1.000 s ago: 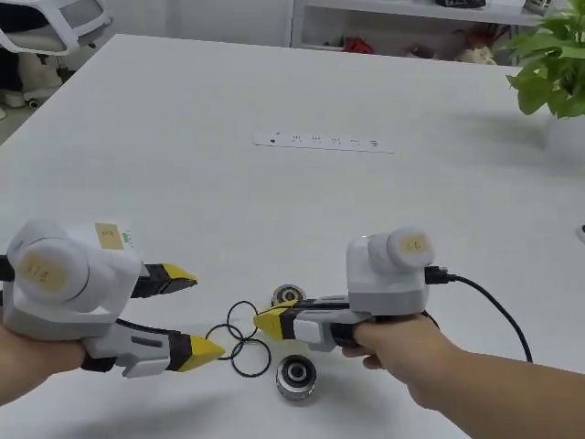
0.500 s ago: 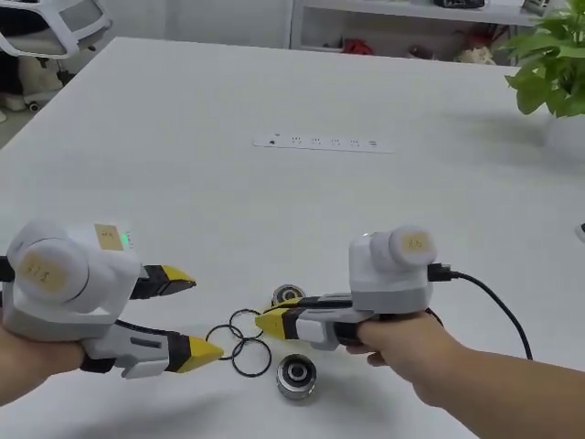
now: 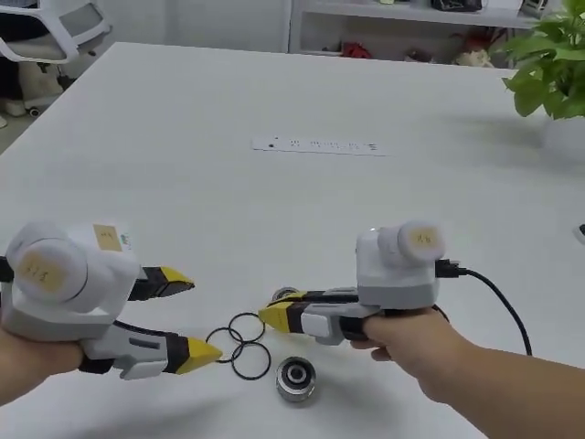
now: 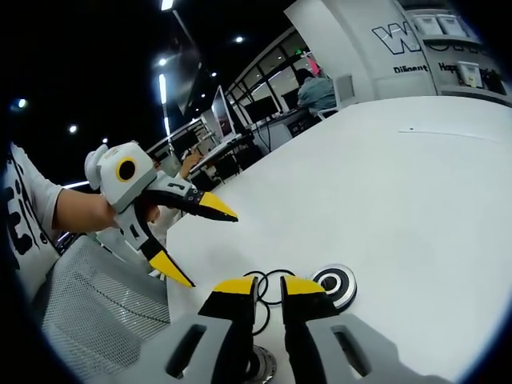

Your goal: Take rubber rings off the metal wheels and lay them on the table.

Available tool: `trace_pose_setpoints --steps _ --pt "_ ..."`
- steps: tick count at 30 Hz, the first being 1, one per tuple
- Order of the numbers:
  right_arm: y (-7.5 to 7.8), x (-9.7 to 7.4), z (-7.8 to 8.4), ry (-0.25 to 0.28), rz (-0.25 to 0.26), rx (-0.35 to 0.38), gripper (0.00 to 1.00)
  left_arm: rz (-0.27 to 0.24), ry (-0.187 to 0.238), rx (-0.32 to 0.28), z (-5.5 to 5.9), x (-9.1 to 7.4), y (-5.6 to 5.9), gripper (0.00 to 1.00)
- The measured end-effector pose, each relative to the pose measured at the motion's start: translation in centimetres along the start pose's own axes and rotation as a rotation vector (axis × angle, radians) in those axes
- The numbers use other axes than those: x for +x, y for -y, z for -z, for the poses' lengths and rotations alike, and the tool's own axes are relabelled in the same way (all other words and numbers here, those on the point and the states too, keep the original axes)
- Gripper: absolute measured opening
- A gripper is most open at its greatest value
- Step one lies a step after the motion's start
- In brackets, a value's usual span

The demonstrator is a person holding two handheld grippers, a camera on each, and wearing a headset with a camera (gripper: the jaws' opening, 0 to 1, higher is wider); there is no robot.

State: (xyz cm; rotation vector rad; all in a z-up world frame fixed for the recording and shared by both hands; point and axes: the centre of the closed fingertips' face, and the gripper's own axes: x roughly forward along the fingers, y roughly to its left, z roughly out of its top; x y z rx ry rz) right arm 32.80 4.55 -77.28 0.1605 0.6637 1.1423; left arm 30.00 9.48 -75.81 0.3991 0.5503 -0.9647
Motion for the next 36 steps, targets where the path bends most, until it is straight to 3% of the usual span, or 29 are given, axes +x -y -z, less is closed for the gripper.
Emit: trace_pose_setpoints --steps 24,36 --pt "1.8 -2.8 -2.7 0.08 0.056 -0.018 0.12 -0.021 0.02 0.009 -1.6 0.2 -1.5 0.55" --pt "2.4 -3.5 -2.5 0.057 0.077 -0.072 0.15 -0.025 0.025 0.018 -2.2 0.7 -2.1 0.55"
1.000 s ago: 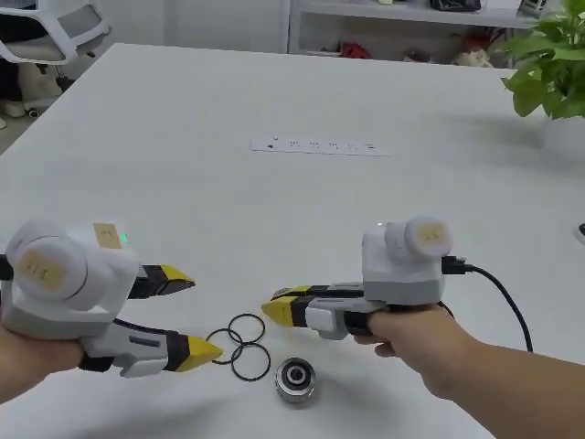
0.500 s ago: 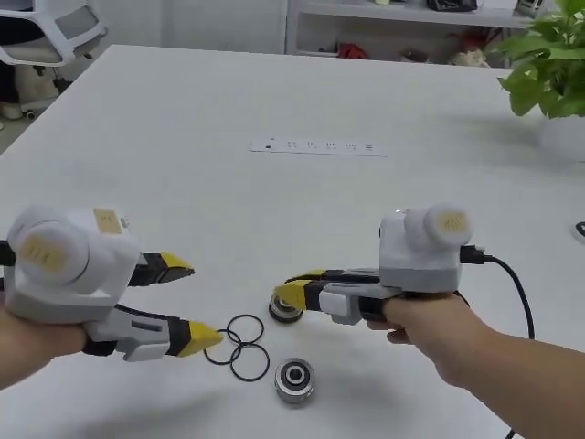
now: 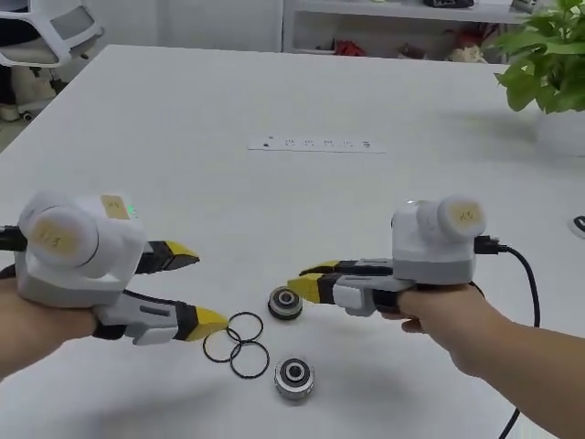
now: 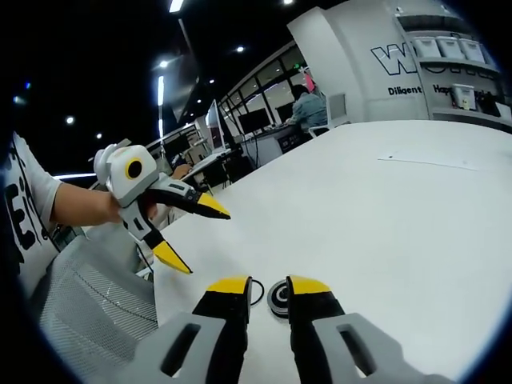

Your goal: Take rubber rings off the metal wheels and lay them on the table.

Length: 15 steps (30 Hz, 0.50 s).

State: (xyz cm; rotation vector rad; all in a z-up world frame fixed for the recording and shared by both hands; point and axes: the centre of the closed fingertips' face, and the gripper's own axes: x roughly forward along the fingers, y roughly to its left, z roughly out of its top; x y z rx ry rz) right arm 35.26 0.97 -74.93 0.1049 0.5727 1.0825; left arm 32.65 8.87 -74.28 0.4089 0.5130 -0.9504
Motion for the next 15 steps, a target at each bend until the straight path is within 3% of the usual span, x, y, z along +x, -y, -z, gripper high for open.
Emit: trace_pose_setpoints --steps 15 --pt "0.24 -0.31 0.94 -0.05 0.007 -0.086 0.19 -0.004 -0.001 -0.007 -0.13 0.72 -0.86 0.54"
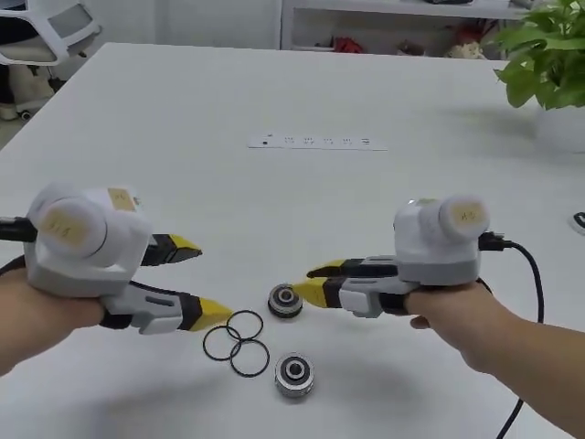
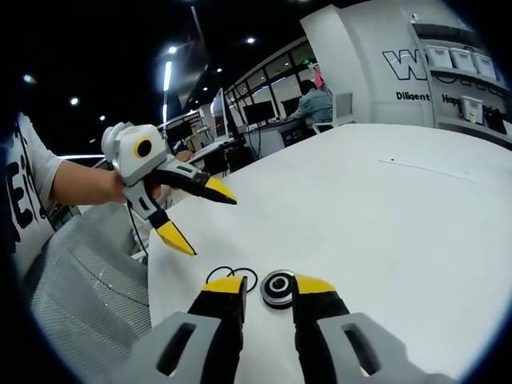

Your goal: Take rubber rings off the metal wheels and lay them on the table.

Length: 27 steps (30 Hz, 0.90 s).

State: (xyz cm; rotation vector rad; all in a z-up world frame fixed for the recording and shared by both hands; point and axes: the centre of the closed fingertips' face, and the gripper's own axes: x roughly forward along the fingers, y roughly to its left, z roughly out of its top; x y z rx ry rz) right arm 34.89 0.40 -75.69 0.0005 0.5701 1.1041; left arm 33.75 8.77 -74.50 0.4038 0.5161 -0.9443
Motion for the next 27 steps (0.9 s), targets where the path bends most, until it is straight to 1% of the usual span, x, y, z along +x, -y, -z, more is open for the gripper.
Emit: trace_pose_setpoints --steps 4,15,21,27 --pt "0.0 0.0 0.3 -0.018 0.0 -0.025 0.2 -0.001 0.001 -0.005 -0.1 0.3 -0.1 0.54" --pt "0.8 0.0 1.6 -0.056 0.016 -0.044 0.21 0.016 -0.012 -0.006 0.1 1.4 0.0 0.54" --pt "1.2 0.0 1.9 -0.063 0.032 -0.062 0.26 0.023 -0.016 -0.017 0.3 2.0 -0.1 0.54" --pt "1.4 0.2 2.6 -0.081 0.035 -0.066 0.26 0.029 -0.016 -0.023 0.2 2.7 0.0 0.54"
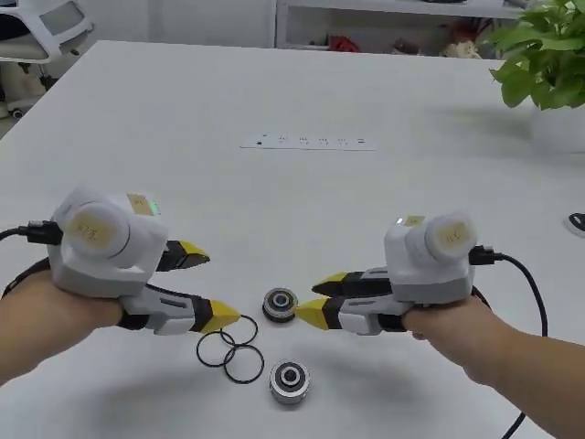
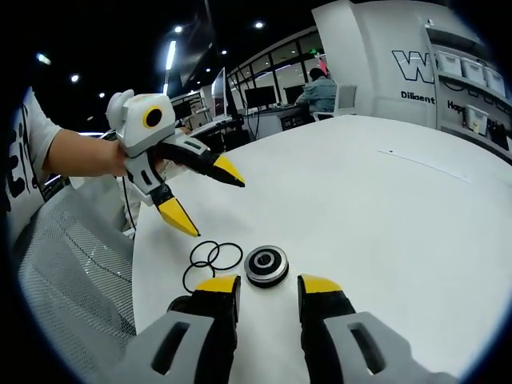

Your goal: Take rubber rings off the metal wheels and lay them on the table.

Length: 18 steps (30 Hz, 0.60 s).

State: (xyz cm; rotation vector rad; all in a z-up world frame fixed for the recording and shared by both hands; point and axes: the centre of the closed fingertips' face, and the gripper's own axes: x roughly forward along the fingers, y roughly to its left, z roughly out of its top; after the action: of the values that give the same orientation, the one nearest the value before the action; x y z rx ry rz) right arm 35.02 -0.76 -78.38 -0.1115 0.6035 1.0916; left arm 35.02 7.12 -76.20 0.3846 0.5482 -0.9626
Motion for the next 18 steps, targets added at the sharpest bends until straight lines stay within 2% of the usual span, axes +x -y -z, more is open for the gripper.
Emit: trace_pose_setpoints --steps 18 --pt "-0.2 0.7 1.0 -0.03 -0.006 -0.052 0.28 0.028 0.005 -0.018 -0.4 1.6 0.6 0.52"
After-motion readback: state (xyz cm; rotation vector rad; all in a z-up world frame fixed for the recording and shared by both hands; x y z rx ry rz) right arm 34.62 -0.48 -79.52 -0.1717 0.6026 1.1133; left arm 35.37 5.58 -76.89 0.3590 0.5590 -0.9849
